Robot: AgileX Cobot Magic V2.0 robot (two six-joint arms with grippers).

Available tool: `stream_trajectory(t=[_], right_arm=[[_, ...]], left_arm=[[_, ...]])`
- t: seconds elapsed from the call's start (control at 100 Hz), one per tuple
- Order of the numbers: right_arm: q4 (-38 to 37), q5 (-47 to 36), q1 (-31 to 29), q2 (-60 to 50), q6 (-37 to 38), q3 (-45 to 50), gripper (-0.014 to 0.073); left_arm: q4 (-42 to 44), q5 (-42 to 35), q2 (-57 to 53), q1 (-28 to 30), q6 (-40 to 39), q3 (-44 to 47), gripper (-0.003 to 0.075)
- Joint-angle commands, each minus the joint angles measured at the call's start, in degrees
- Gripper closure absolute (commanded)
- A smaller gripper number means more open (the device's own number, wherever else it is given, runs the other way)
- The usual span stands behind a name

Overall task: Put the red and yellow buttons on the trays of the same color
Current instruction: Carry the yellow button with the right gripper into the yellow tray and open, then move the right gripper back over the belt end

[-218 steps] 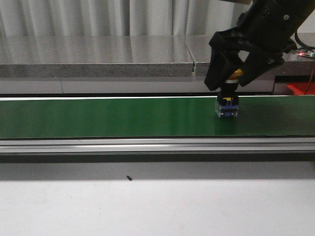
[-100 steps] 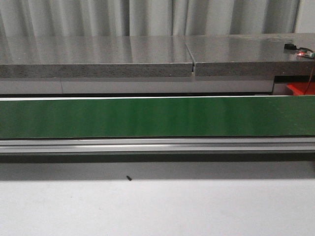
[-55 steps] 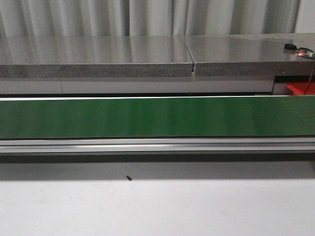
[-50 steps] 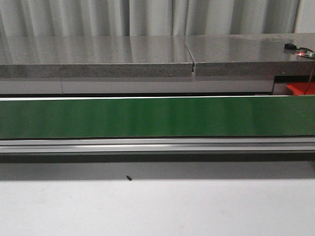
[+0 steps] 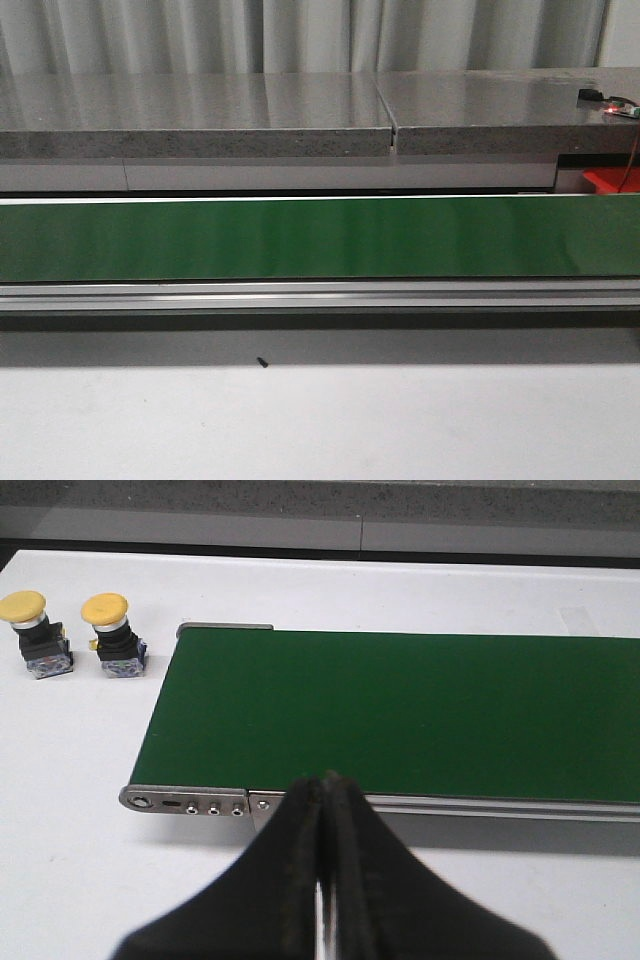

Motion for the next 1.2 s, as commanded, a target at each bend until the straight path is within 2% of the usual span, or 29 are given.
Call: stream_trajectory(t=[0.0,0.23,0.74,0.84,1.03,1.19], right_arm=[[2.4,-2.5,-0.3,-2.3,-1.0,-1.5,0.0347],[6.1,-1.4,-0.3,-0.8,-3.9,-1.5,0.0347],[5.9,0.5,-0.2,1.1,-5.0,-1.5,0.0343],[5.9,0.6,-0.2,1.1,-5.0,-1.5,0.0285],[5.9,0.7,-0.2,0.8,-5.0,-1.7,0.0079],[5.9,0.0,-0.2,-0.5,-5.0,-1.8,0.0063]], left_arm=[[-0.8,-3.7,0.3,-0.5,-0.1,-1.7,0.0741],[-0.8,-3.7,0.3,-0.5,-0.1,-1.7,0.0741],[-0.8,-3.7,0.3,-0.5,-0.1,-1.7,0.0741],[-0.8,-3.7,0.3,-0.5,-0.1,-1.7,0.0741],[-0.8,-3.7,0.3,-0.5,-0.1,-1.7,0.0741],[-0.8,-3.7,0.3,-0.5,-0.1,-1.7,0.0741]])
